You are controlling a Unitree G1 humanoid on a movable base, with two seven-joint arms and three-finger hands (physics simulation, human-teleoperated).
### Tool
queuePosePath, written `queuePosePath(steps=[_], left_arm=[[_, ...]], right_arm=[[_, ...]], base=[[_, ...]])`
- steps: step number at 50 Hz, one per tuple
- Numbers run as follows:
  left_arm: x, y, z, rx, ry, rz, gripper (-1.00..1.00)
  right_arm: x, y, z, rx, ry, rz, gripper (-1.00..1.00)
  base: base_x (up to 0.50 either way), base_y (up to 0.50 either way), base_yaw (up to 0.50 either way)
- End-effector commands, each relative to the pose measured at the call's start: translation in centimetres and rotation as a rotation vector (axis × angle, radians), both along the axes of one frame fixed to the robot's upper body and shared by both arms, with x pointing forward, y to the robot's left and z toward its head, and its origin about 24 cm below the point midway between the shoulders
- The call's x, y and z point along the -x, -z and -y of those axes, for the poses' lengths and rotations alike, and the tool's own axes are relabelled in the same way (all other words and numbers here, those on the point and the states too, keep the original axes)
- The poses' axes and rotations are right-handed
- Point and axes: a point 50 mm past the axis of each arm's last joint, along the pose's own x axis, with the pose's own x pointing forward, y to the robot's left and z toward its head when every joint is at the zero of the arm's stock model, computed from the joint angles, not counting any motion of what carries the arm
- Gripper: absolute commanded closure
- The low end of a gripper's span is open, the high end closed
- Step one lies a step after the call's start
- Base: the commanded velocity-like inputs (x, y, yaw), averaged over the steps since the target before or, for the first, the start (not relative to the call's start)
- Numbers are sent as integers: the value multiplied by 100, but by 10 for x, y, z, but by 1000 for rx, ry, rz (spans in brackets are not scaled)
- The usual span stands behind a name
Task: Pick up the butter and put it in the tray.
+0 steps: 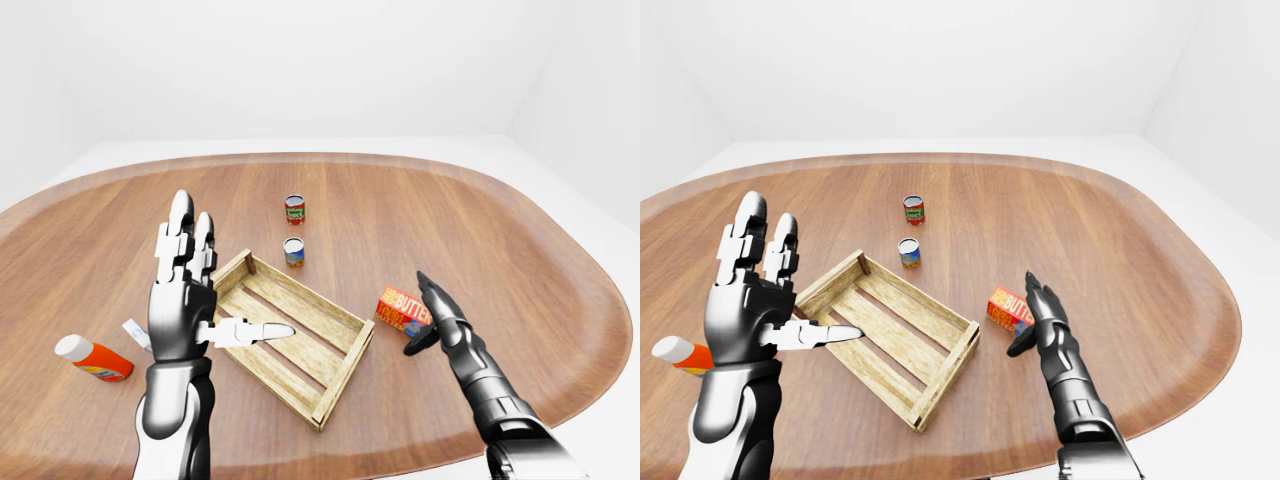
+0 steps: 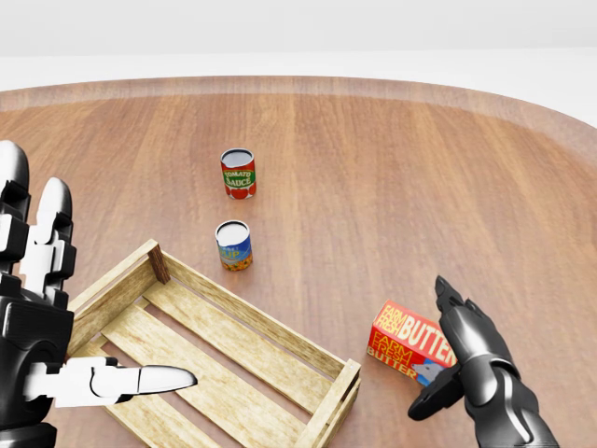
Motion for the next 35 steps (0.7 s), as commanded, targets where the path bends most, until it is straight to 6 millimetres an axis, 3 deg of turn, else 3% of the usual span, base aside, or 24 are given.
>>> queuePosePath(steps=[1,35], left_arm=[[0,1,1,0,2,-5,-100],[0,-1,-2,0,-4,3,-100]], right_arm=[[2,25,15,61,76,-124,-100],[-19,5,12,102,51,-77,-100]], base=[[0,0,0],[0,0,0]])
